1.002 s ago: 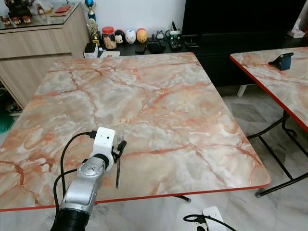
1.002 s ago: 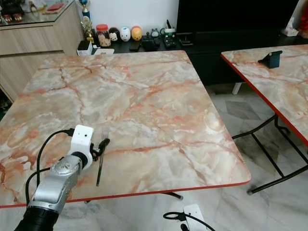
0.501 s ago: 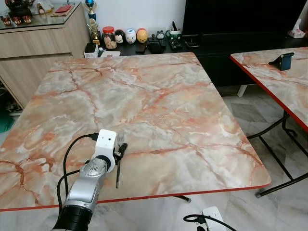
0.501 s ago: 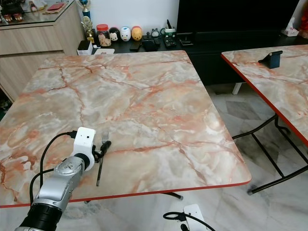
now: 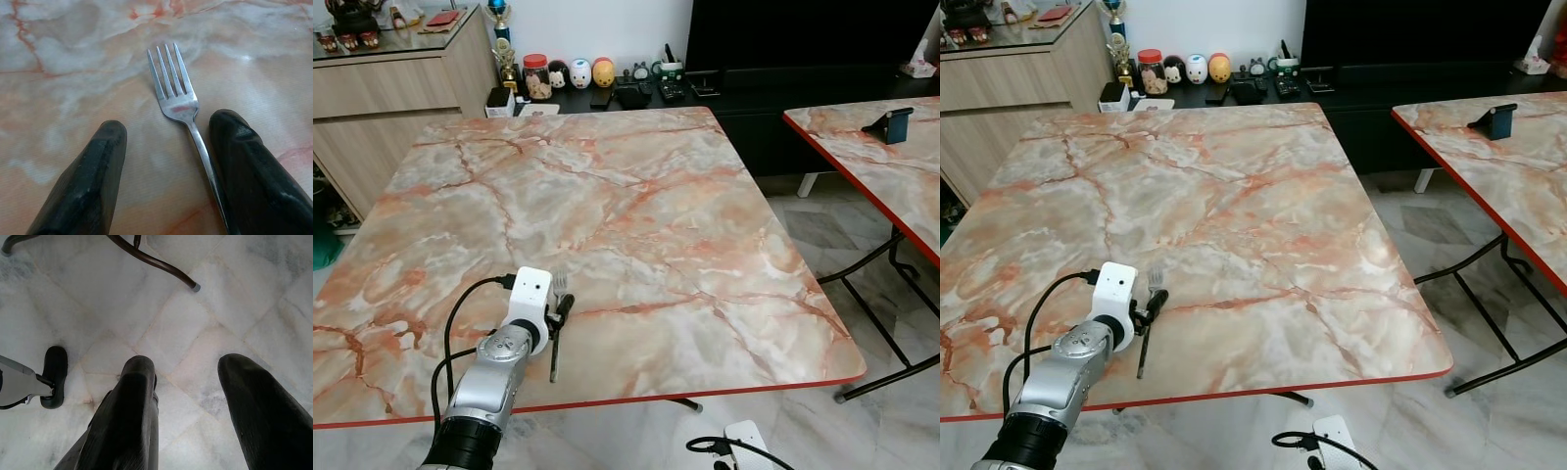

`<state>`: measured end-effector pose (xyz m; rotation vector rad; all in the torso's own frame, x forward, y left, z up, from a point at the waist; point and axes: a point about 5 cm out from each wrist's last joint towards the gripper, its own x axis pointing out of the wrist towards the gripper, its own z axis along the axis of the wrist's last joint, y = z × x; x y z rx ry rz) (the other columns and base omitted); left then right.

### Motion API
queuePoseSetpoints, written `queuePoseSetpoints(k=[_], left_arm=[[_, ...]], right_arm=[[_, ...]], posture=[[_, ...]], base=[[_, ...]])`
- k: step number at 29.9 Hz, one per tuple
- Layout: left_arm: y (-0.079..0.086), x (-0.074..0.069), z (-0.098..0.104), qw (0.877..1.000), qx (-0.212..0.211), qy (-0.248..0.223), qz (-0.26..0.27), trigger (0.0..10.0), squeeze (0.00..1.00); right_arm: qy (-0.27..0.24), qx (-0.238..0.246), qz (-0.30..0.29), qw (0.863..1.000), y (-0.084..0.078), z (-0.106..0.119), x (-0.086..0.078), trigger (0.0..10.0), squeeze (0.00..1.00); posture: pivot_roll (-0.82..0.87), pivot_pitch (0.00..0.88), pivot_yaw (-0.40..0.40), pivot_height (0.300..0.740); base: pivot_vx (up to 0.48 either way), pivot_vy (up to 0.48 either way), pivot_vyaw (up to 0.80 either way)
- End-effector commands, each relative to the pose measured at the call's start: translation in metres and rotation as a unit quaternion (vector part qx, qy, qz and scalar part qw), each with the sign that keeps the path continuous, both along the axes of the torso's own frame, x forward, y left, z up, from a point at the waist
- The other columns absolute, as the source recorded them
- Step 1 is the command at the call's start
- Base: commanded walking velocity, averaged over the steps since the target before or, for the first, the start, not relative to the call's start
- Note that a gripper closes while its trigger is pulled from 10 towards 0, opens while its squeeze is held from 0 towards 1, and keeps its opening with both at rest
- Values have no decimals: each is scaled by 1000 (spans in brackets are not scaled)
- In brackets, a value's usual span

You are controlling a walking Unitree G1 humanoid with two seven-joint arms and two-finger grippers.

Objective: Setting the table

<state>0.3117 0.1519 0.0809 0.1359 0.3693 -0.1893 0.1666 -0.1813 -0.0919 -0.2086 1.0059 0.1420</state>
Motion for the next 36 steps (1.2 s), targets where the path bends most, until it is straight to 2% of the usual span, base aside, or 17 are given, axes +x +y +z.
queuePoseSetpoints(k=[1,24,36], left_arm=[[-4,-3,-9,1000,-9,28,-9,0,0],[-3,-3,-4,1000,-5,18,-13,0,0],[8,-1,7,999,-2,-19,28,0,0]], right_arm=[[3,0,1,1000,0,0,-1,10000,0],[5,-4,4,1000,-1,0,-1,10000,0],[5,-5,7,1000,-1,0,0,10000,0]], posture=[[11,0,-2,740],[14,0,-4,740],[18,0,-8,740]], base=[[0,0,0],[0,0,0],[0,0,0]])
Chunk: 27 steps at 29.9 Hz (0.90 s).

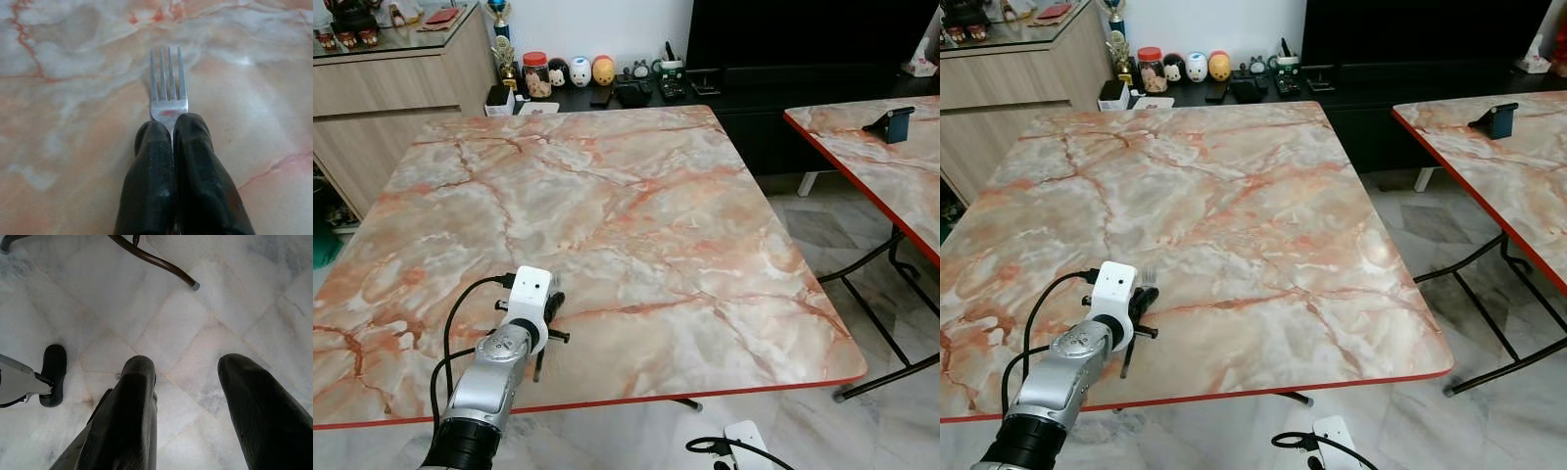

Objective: Setting the table

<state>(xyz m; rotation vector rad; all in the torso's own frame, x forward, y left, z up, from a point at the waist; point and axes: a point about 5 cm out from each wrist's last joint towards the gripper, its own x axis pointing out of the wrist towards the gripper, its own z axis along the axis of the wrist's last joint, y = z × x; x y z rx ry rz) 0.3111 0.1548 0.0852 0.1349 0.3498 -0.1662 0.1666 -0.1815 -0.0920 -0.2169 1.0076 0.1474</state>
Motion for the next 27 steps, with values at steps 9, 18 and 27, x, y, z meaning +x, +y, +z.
queuePoseSetpoints(k=[9,18,27], left_arm=[[14,1,21,996,3,-69,59,0,0],[51,-19,50,964,19,-198,176,10000,0],[68,-47,67,941,36,-272,198,10000,0]], right_arm=[[4,-3,4,1000,-2,0,-1,10000,0],[5,-5,5,1000,-3,0,-1,10000,0],[4,-10,7,1000,-3,0,-1,10000,0]], posture=[[21,0,-12,740],[19,0,-18,740],[25,0,-23,740]], base=[[0,0,0],[0,0,0],[0,0,0]])
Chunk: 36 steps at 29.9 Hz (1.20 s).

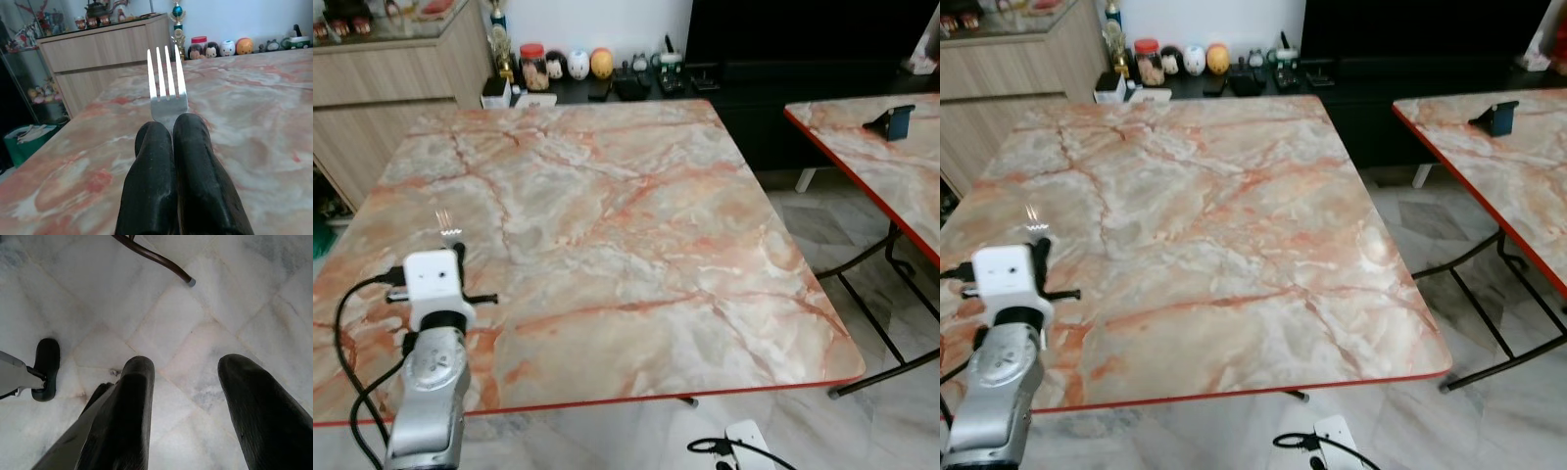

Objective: Setting the table

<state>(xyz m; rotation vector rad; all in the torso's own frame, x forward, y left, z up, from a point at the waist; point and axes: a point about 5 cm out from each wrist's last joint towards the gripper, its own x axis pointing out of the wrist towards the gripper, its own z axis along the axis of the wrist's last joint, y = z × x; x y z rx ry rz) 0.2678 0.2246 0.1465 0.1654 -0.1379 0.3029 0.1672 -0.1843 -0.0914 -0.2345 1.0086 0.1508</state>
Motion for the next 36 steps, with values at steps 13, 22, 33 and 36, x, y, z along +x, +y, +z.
queuePoseSetpoints(k=[13,22,33,36], left_arm=[[-25,3,21,997,23,-61,-35,10000,0],[-23,3,24,997,24,-68,-31,10000,0],[-26,4,25,997,24,-69,-37,10000,0],[-26,5,25,997,25,-69,-37,10000,0]], right_arm=[[4,-9,1,1000,-2,-1,-2,10000,0],[4,-9,3,1000,-2,-1,-3,10000,0],[7,-9,7,1000,-2,-2,-4,10000,0],[7,-9,7,1000,-1,-2,-4,10000,0]], posture=[[18,0,-27,740],[11,0,-20,740],[9,0,-14,740],[9,0,-14,740]], base=[[0,-183,0],[0,-415,0],[0,-424,0],[0,-424,0]])
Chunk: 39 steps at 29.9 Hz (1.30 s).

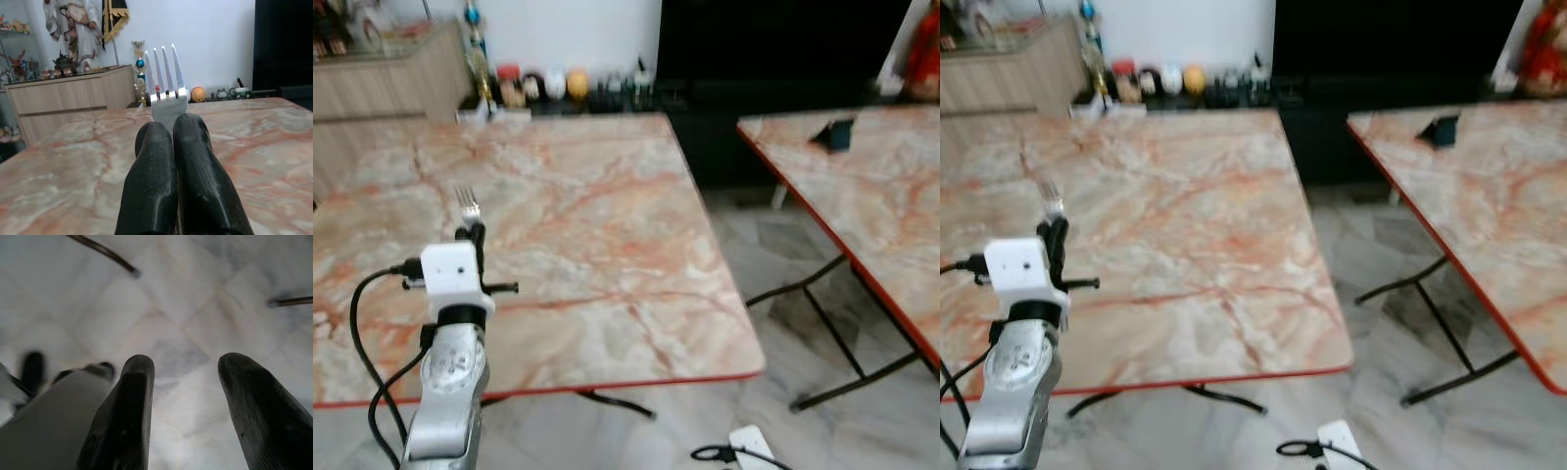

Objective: Setting the table

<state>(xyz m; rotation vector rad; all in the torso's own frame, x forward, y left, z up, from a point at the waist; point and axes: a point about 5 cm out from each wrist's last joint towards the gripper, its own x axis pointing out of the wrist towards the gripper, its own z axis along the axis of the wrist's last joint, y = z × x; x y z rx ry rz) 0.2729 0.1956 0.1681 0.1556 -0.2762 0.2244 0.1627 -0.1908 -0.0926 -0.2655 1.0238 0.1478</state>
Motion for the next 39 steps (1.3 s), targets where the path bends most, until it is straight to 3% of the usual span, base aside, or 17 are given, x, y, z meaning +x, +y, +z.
queuePoseSetpoints(k=[1,27,36,39], left_arm=[[4,0,3,1000,16,-4,8,10000,0],[3,3,3,1000,9,1,12,10000,0],[11,4,3,1000,-5,3,13,10000,0],[9,6,1,1000,-6,18,-9,10000,0]], right_arm=[[0,5,2,1000,5,-1,0,10000,0],[-3,9,0,1000,6,1,3,10000,0],[-5,10,-3,1000,6,1,4,10000,0],[-4,10,-3,1000,6,1,4,10000,0]], posture=[[9,0,-14,740],[10,0,-19,740],[14,0,-17,740],[15,0,-17,740]], base=[[0,-424,0],[0,-421,0],[0,0,0],[0,0,0]])
